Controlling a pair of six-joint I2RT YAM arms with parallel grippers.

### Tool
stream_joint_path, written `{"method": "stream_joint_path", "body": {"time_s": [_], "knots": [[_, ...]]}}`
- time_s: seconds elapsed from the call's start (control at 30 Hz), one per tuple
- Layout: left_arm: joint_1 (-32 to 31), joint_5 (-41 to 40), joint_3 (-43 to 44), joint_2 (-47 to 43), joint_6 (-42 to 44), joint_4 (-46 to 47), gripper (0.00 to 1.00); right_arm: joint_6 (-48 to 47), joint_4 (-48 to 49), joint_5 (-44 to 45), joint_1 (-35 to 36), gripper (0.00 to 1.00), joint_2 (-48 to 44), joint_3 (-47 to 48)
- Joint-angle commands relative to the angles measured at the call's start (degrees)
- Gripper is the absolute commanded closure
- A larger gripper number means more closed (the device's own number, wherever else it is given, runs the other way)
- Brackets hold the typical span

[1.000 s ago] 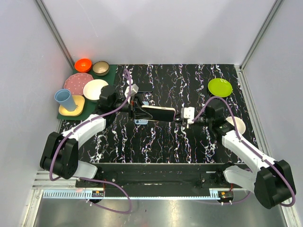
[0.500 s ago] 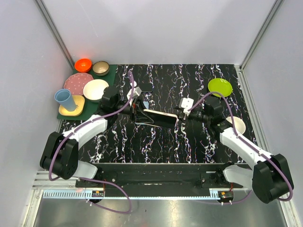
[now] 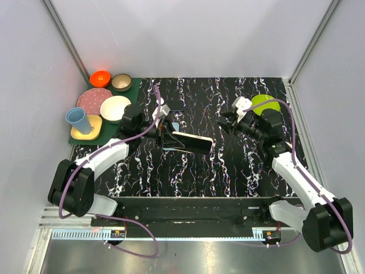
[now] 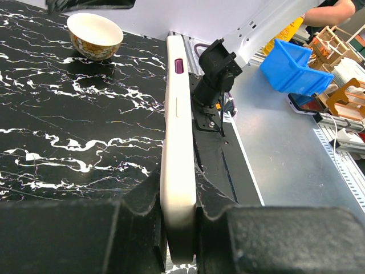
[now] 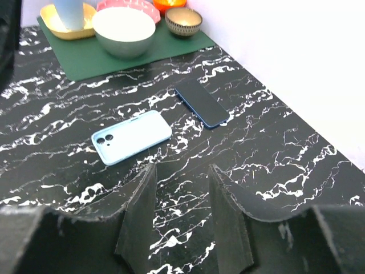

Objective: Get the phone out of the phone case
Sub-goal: Remove the phone case from the phone.

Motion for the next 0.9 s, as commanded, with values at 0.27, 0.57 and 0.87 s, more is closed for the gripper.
{"method": "stream_joint_path", "body": {"time_s": [0.27,0.57,0.87], "knots": [[2.3,-1.5,2.3,-2.4,-0.3,3.7,1.00,23.5,4.4,-21.7,-5.7,0.55,-3.0,3.2],[2.8,-1.3,1.1,-2.4,-3.8,9.0,1.00,38.0,22.0,-29.9,-6.0,0.61,1.6,-1.3],[2.8,-1.4,0.9,-2.2,-5.0,10.4,1.00,40.2,26.7,-34.0,-6.1,0.62,2.4,-2.7]]}}
